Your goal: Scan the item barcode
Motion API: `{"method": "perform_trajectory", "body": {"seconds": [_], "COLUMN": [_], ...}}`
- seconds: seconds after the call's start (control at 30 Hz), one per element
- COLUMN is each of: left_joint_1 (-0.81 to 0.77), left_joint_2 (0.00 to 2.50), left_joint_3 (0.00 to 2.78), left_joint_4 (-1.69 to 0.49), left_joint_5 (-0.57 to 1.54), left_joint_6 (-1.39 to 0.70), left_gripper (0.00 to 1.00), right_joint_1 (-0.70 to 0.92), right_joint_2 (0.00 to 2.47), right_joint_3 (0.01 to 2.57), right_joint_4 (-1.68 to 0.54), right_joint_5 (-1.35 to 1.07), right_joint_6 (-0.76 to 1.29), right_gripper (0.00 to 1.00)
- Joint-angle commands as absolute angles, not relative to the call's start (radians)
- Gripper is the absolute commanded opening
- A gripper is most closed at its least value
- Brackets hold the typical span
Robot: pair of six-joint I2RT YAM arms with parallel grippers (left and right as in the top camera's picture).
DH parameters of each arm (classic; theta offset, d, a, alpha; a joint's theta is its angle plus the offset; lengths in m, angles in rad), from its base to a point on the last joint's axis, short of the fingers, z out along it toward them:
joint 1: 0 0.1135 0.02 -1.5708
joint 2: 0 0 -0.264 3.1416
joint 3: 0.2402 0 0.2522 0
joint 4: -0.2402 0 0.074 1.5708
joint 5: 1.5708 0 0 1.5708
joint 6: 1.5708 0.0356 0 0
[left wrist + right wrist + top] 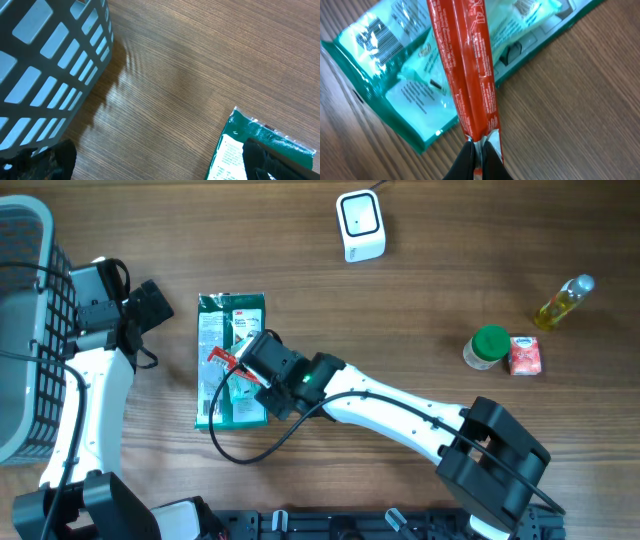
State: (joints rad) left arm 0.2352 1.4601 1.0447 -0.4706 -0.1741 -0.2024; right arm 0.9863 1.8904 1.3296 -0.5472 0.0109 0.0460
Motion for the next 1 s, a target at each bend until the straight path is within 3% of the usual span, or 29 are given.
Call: {"method": "perform_trajectory", "body": {"seconds": [0.0,0.37,0.5,0.77,0.83,0.9,0.97], "left_joint_1": [0.24,0.24,0.24,0.24,0.24,0.24,0.24], "left_joint_2": [1.448,1.448,1.448,1.448,1.448,1.448,1.448], "left_joint_3": [1.056,1.056,1.056,1.056,1.056,1.056,1.056], "left_joint_4": [-0.468,-0.468,-0.468,-0.468,-0.468,-0.468,-0.468], "left_joint_5": [-0.172,-0.172,-0.172,-0.172,-0.172,-0.172,-0.172], "left_joint_6": [-0.19,-0.19,-0.191,-0.19,-0.19,-0.19,-0.19], "left_gripper": [1.0,1.0,1.0,1.0,1.0,1.0,1.0], "right_joint_1": [0.992,0.992,0.992,0.983,0.96,0.919,0.88], "right_joint_2": [1.861,1.861,1.861,1.858,1.844,1.821,1.817], "right_joint_3": [1.325,1.325,1.325,1.328,1.332,1.332,1.332], "right_joint_4": [-0.549,-0.548,-0.549,-0.537,-0.529,-0.546,-0.563], "right_joint_5": [0.056,0.052,0.052,0.052,0.052,0.022,-0.068], "right_joint_6": [0.026,0.055,0.055,0.095,0.133,0.134,0.178], "right_gripper": [0.04,0.06,0.19,0.33,0.36,0.47,0.48]}}
